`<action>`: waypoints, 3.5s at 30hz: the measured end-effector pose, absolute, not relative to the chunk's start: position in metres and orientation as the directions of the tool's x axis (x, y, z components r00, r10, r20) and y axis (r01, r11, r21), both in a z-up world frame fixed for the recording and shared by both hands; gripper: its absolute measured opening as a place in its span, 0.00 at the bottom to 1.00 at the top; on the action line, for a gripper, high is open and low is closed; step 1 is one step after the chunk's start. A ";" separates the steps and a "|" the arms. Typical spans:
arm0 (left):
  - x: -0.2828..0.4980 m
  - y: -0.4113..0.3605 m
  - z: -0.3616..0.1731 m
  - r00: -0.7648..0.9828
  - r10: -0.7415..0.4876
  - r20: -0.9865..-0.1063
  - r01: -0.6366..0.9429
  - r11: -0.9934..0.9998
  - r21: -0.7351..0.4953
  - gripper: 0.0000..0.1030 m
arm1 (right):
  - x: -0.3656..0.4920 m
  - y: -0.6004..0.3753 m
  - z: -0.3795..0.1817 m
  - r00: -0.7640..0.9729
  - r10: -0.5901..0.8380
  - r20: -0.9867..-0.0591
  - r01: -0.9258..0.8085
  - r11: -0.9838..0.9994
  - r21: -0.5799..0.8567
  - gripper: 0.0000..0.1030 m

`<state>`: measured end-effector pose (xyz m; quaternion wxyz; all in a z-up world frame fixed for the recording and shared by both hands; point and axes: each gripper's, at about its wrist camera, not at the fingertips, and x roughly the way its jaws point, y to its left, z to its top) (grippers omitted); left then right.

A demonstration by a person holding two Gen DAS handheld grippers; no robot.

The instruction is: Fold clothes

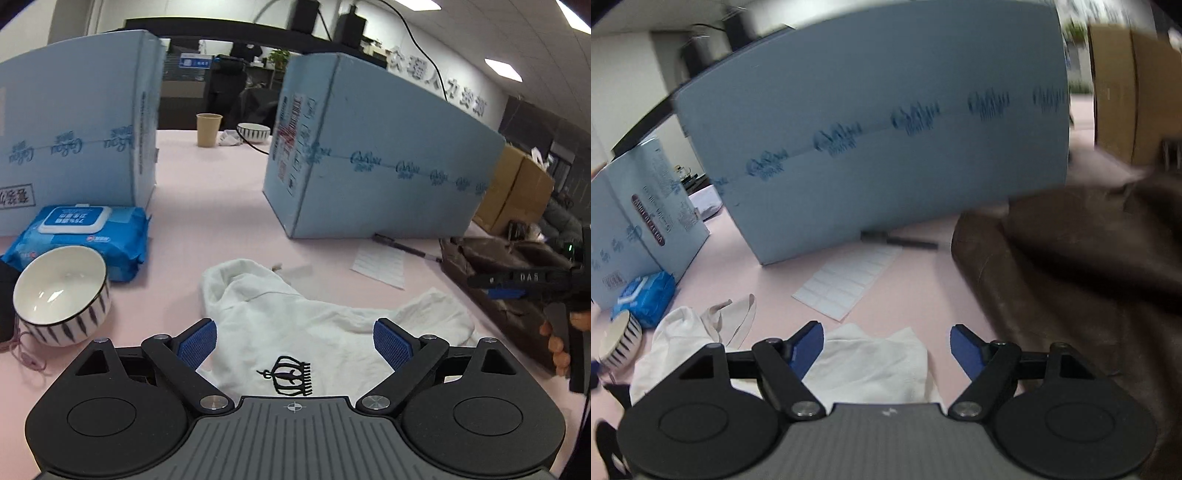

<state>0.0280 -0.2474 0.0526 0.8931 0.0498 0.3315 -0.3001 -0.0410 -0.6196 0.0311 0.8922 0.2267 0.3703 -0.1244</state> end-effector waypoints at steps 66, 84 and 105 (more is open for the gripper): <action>0.036 -0.429 -0.005 0.540 -0.430 -0.723 0.665 0.745 0.054 0.93 | -0.259 -0.531 0.016 0.665 -0.283 -0.691 0.365 0.931 -0.030 0.52; 0.052 -0.434 -0.013 0.546 -0.417 -0.727 0.645 0.763 0.047 1.00 | -0.277 -0.535 0.016 0.716 -0.203 -0.668 0.324 0.944 0.060 0.02; 0.056 -0.435 -0.014 0.551 -0.420 -0.721 0.637 0.770 0.039 1.00 | -0.346 -0.526 0.043 0.707 -0.221 -0.671 0.396 0.910 0.118 0.00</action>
